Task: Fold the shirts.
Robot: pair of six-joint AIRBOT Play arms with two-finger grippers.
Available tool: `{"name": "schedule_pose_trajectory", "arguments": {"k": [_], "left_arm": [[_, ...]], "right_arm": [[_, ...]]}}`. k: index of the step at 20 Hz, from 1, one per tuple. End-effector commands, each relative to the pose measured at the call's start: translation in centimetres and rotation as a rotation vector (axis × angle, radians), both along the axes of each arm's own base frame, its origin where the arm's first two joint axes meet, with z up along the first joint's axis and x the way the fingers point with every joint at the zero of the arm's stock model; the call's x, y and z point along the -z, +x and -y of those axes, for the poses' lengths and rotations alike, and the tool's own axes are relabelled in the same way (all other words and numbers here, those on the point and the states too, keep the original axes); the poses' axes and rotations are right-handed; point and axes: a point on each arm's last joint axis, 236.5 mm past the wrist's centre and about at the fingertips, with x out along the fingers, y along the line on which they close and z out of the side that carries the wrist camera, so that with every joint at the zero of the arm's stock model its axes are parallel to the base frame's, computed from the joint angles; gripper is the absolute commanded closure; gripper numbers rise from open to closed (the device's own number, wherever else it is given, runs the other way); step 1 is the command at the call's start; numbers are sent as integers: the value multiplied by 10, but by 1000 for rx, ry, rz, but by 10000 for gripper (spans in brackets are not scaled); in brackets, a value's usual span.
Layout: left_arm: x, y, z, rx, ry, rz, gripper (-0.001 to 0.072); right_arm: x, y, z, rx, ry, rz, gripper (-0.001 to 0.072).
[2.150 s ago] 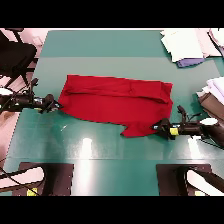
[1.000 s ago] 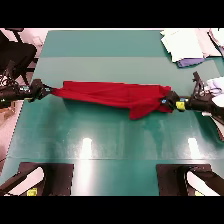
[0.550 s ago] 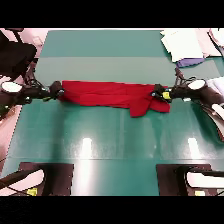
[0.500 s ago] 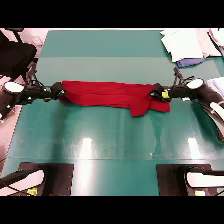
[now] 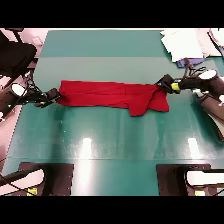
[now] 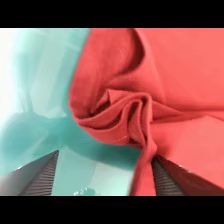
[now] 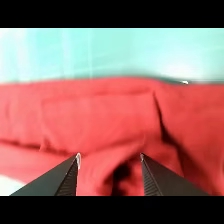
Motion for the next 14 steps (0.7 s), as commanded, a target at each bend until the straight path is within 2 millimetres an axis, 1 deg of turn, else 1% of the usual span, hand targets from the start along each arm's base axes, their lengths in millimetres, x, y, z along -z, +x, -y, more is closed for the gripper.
{"name": "schedule_pose_trajectory", "arguments": {"k": [1,2,3,4,5,7,8,9,10,11,12,14], "left_arm": [[-5,9,-10,-41,17,34,38],[-9,11,-10,-39,17,40,38],[-15,15,-11,-36,18,51,37],[-25,21,-11,-34,20,72,37],[-41,28,-12,-33,25,108,37],[-84,45,-15,-38,40,214,37],[-108,53,-17,-39,48,268,37],[-126,58,-18,-37,59,306,38],[-139,62,-21,-30,79,328,39],[-144,63,-21,-26,84,334,39],[-146,62,-19,-23,75,329,39],[-143,58,-11,-17,35,306,39]], "right_arm": [[-14,-27,21,-23,-2,-3,255],[-9,-36,30,3,2,-19,254],[0,-48,40,30,10,-47,217],[12,-62,50,62,26,-88,150],[24,-77,58,73,44,-128,128],[40,-102,68,75,103,-170,80],[44,-108,71,80,141,-172,63],[47,-109,76,95,174,-161,8],[49,-110,81,107,201,-153,7],[51,-109,85,112,218,-145,4],[53,-107,87,106,235,-136,4],[57,-103,86,58,267,-155,3]]}}
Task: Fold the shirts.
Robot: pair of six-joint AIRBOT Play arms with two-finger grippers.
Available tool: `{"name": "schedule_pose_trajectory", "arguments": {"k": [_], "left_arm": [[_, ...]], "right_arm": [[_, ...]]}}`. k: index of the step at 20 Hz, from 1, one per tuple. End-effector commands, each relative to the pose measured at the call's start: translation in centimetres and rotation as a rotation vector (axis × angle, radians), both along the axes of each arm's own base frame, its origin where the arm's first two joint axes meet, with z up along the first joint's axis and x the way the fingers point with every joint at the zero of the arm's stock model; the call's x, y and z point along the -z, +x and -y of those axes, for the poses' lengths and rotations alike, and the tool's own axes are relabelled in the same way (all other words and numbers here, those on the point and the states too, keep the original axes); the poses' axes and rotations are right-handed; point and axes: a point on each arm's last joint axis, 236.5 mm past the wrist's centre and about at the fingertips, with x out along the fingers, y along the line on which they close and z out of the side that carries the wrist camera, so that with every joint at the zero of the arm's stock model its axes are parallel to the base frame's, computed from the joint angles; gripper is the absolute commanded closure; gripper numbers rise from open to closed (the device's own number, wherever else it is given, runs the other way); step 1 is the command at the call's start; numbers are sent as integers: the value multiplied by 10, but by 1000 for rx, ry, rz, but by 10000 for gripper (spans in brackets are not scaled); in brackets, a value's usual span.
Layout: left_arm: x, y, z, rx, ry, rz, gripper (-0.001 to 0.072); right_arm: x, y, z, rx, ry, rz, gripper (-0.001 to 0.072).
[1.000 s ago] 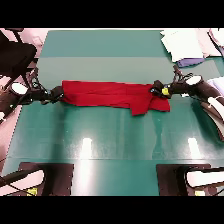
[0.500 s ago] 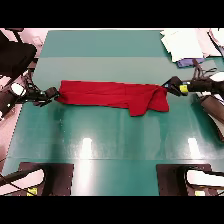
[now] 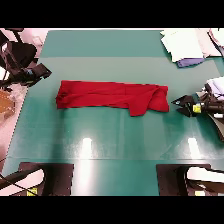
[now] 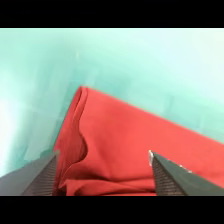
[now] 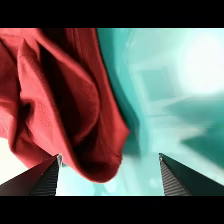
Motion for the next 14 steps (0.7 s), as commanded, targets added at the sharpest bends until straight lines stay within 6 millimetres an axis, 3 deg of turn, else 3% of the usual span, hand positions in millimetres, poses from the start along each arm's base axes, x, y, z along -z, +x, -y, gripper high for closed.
{"name": "schedule_pose_trajectory", "arguments": {"k": [1,5,9,12,14], "left_arm": [[-11,-3,7,18,-26,-7,40],[-5,-9,12,33,-37,-41,39],[-3,-12,16,41,-53,-59,40],[-6,-11,22,43,-93,-52,40],[-9,-9,38,91,-114,-36,40]], "right_arm": [[5,3,-1,-62,93,7,3],[17,22,-18,-158,151,-18,2],[17,57,-48,-183,226,30,2],[27,71,-74,-248,230,14,2],[29,78,-95,-292,231,6,4]]}}
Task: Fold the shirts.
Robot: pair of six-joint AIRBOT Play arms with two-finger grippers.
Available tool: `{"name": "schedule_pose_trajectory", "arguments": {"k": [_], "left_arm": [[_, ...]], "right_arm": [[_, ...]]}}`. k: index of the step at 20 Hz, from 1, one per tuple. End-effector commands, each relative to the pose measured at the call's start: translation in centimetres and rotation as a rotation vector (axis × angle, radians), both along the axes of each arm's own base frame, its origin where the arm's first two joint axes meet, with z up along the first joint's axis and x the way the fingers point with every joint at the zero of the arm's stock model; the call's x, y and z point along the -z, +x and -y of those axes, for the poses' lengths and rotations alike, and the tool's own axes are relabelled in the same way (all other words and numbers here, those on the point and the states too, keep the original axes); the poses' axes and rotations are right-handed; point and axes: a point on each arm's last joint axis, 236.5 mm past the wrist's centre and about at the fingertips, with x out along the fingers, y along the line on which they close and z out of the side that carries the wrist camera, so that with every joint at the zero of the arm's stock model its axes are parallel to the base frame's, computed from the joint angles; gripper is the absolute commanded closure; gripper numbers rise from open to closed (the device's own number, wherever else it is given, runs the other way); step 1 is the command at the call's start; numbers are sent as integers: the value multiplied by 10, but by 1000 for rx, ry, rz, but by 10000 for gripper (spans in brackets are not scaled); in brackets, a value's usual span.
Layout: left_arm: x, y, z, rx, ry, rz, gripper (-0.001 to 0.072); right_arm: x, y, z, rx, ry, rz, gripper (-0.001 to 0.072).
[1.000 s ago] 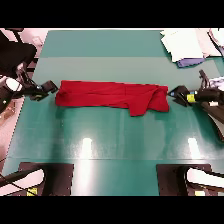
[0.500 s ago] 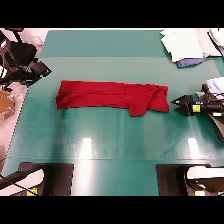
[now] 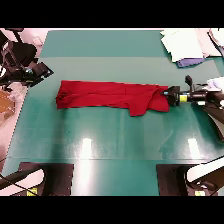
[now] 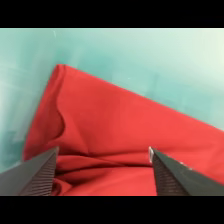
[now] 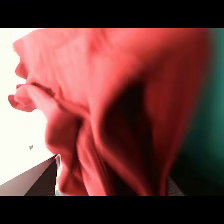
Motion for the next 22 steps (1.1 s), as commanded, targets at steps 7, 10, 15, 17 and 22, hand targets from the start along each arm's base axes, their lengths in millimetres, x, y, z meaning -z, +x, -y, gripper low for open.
{"name": "schedule_pose_trajectory", "arguments": {"k": [7,10,15,17,22], "left_arm": [[21,8,107,229,-19,10,43],[60,1,164,335,-39,-63,173],[104,-29,312,555,-182,-48,683],[105,-36,357,563,-249,-9,683],[104,-51,443,654,-301,27,684]], "right_arm": [[-38,13,-65,-197,-35,60,693],[-50,0,-53,-250,-172,84,694],[-60,-22,-7,-319,-407,113,694],[-61,-34,13,-334,-428,83,694],[-60,-46,57,-293,-455,36,695]]}}
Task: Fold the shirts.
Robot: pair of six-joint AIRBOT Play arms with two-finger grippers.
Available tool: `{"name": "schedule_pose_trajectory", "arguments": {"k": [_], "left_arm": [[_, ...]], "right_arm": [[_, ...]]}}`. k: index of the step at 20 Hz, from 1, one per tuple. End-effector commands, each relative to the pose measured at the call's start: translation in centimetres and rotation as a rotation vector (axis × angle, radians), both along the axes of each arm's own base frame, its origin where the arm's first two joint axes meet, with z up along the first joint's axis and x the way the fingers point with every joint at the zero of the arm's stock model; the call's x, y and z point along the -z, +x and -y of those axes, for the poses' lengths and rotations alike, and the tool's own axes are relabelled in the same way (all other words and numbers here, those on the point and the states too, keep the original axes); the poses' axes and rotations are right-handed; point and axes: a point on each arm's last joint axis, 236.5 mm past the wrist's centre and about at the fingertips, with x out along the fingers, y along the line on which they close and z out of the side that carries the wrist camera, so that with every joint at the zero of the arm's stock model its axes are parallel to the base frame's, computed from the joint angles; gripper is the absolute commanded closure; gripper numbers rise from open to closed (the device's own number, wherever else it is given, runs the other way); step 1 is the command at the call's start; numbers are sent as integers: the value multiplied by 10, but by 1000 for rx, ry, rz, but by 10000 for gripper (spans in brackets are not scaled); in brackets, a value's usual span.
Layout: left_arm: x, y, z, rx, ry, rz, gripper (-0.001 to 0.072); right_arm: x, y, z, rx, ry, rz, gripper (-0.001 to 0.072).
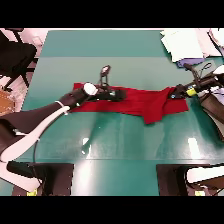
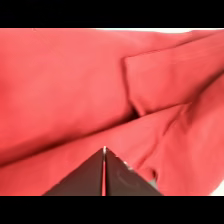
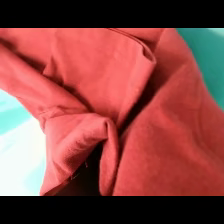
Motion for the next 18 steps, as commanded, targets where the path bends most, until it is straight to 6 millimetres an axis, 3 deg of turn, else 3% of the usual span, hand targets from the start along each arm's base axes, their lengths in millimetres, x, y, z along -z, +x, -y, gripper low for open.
{"name": "schedule_pose_trajectory", "arguments": {"k": [1,4,6,10,18], "left_arm": [[2,-9,59,50,-48,26,684],[15,-4,73,65,-46,18,684],[28,-4,74,67,-36,0,684],[43,-8,74,75,-22,-32,684],[45,-2,71,69,1,1,685]], "right_arm": [[-3,-8,32,28,-39,-2,694],[-16,-2,53,91,-56,61,695],[-29,3,54,118,-28,103,695],[-45,3,34,72,-22,141,694],[-80,-2,-20,-11,-36,211,694]]}}
